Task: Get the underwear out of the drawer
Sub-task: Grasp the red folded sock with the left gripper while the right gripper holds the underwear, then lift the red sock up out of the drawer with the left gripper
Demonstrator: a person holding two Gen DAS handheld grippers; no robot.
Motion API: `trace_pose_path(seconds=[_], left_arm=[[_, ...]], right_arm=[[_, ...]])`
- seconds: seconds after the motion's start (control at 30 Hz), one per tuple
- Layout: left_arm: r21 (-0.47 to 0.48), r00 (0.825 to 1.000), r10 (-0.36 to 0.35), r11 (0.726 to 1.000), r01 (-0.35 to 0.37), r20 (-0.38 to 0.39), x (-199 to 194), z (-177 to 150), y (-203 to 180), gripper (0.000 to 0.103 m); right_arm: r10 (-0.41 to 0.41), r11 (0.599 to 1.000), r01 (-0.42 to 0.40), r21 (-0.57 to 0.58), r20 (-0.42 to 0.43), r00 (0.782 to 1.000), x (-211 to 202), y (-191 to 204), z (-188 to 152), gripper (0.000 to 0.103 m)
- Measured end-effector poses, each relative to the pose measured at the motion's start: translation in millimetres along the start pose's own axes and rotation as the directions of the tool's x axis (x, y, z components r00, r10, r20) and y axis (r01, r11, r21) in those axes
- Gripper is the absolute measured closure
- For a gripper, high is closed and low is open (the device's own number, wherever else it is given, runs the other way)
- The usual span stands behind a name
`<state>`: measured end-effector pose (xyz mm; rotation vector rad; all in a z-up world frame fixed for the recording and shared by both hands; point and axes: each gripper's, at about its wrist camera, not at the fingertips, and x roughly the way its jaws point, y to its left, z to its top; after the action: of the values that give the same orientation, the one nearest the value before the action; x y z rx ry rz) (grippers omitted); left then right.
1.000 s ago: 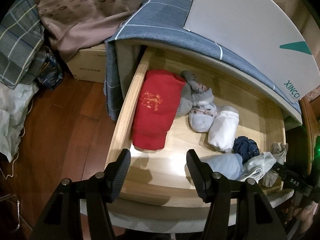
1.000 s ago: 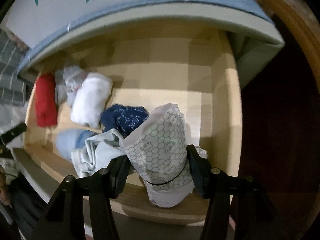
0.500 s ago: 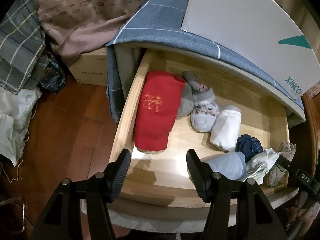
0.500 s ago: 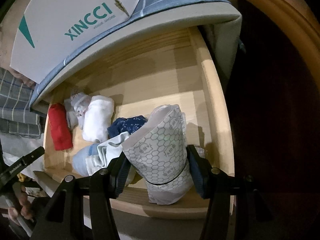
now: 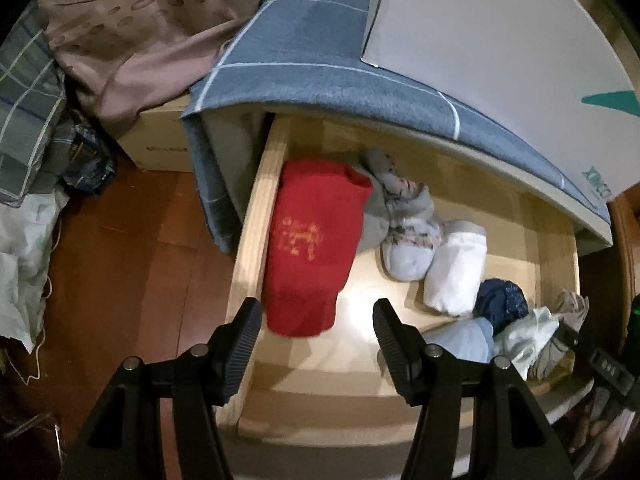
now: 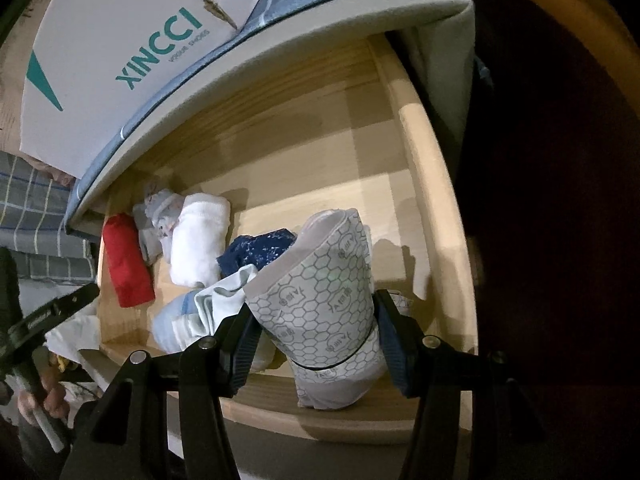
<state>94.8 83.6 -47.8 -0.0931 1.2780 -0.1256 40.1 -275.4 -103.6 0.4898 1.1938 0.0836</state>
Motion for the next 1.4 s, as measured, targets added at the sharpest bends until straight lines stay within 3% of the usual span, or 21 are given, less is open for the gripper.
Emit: trace_pose_path(seconds=[0.57,0.6,0.67,0.73,1.07,1.2,1.4], left_arm=[[0.123,0.988,0.143,0.983,-0.136,-0.050,57.1,25.7,-30.3,0.043],[0.123,0.988,0.144,0.983,-0.136,-0.058,60.9,23.9,-32.6,0.045],[0.114,0.984,0.151,0.984,-0.140,-0.098,70.7,23.3,-29.0,0.064],[0.096,0.985,0.129,0.988,-0.118,-0.114,72.7,23.3,-27.2,0.070],[0.188,0.975,0.123,0.978,-0.088,-0.185,68.1,-1.5,-44.2,0.076],[0.270,0.965,0.124,0.961,-0.059,-0.232,65.9,-19.1,-56.2,0.076],[0.444,0.953,0.177,0.895,-0.051,-0.246,64.7,-43.1,-81.4,0.071]], right_arm=[[0.031,1.000,-0.030,0.008,-0.021,0.999,4.5,-1.1,1.4,0.051],[0.031,1.000,-0.030,0.008,-0.020,0.999,4.4,-1.3,1.4,0.051],[0.034,0.999,-0.034,0.010,-0.020,0.999,4.5,-0.7,1.2,0.051],[0.036,0.999,-0.036,0.012,-0.022,0.999,5.0,-1.0,1.4,0.051],[0.042,0.999,-0.042,0.015,-0.020,0.999,4.7,-1.2,1.9,0.051],[0.043,0.999,-0.042,0.017,-0.019,0.999,4.7,-1.2,2.1,0.051],[0.043,0.999,-0.043,0.015,-0.020,0.999,4.7,-0.9,2.5,0.051]])
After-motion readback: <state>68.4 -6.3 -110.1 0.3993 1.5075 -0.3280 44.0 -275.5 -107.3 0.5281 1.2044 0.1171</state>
